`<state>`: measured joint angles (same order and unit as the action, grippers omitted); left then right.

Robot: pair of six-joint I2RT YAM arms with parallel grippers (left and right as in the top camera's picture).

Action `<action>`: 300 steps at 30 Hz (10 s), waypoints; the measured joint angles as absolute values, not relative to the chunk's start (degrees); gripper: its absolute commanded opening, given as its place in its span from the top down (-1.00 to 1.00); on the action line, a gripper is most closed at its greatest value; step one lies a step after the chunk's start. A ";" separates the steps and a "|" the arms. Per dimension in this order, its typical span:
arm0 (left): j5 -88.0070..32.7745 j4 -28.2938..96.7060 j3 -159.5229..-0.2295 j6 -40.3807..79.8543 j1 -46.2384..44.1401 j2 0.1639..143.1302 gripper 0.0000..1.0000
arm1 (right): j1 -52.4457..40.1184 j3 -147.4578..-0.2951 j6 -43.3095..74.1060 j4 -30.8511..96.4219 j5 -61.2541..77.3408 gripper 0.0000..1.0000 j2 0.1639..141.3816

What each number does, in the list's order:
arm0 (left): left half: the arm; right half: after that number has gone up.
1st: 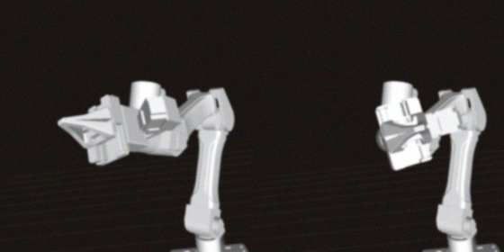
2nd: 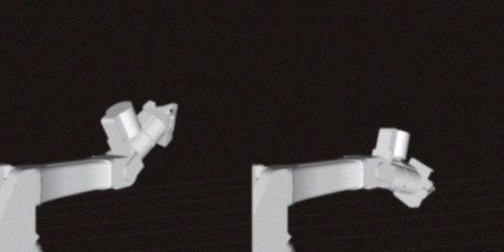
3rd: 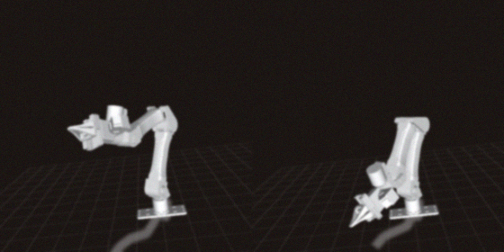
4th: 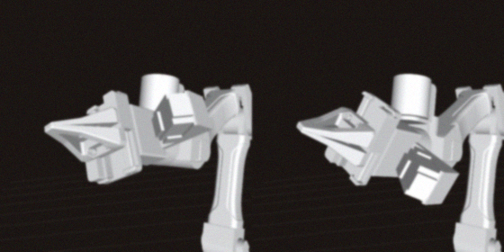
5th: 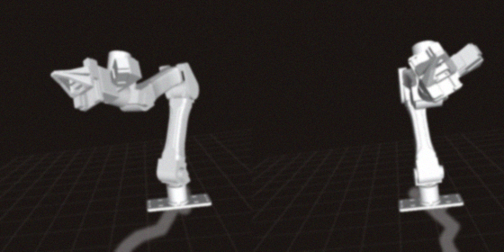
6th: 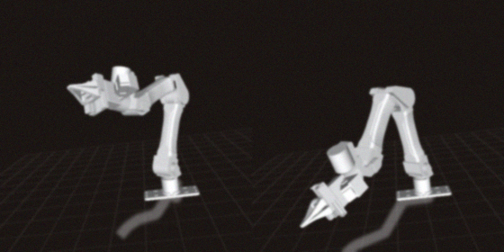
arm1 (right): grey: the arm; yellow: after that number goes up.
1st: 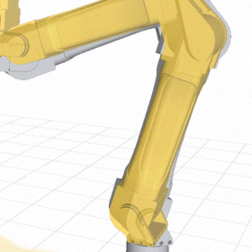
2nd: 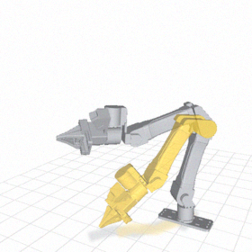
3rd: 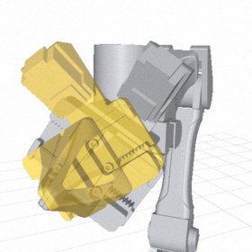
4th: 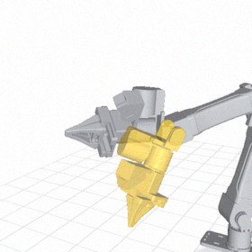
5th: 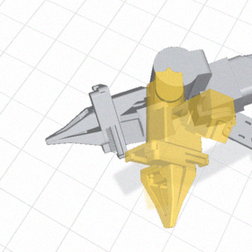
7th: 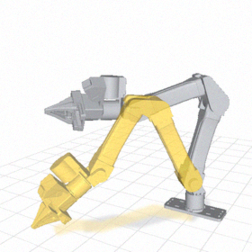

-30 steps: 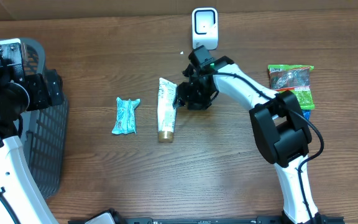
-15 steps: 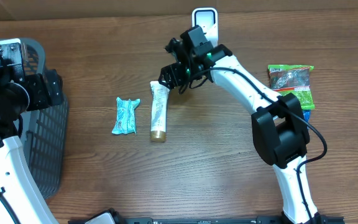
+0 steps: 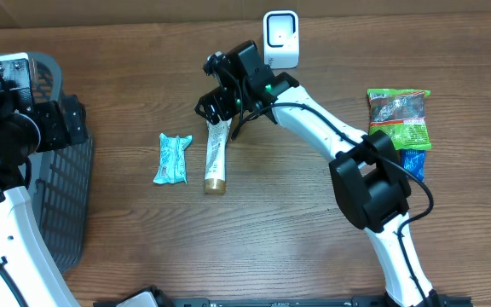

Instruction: Scan the item barcode

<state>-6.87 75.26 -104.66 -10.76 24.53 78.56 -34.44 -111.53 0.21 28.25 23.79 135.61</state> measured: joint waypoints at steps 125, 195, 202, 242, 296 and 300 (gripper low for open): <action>-6.87 75.26 -104.66 -10.76 24.53 78.56 -1.00 | -28.42 -105.60 0.12 54.30 52.47 0.92 139.33; -6.87 75.26 -104.66 -10.76 24.53 78.56 -0.99 | -30.15 -102.83 -10.35 46.28 36.38 0.56 135.57; -6.87 75.26 -104.66 -10.76 24.53 78.56 -0.99 | -29.74 -103.28 -5.10 46.54 37.45 0.82 135.57; -6.87 75.24 -104.66 -10.76 24.53 78.56 -1.00 | -20.40 -104.40 18.17 49.06 31.99 0.93 134.82; -6.90 75.26 -104.66 -10.76 24.53 78.56 -1.00 | -11.73 -108.53 -10.41 70.54 54.00 0.92 110.45; -6.87 75.26 -104.66 -10.76 24.53 78.56 -1.00 | -11.73 -108.53 -8.73 70.46 53.76 0.92 110.45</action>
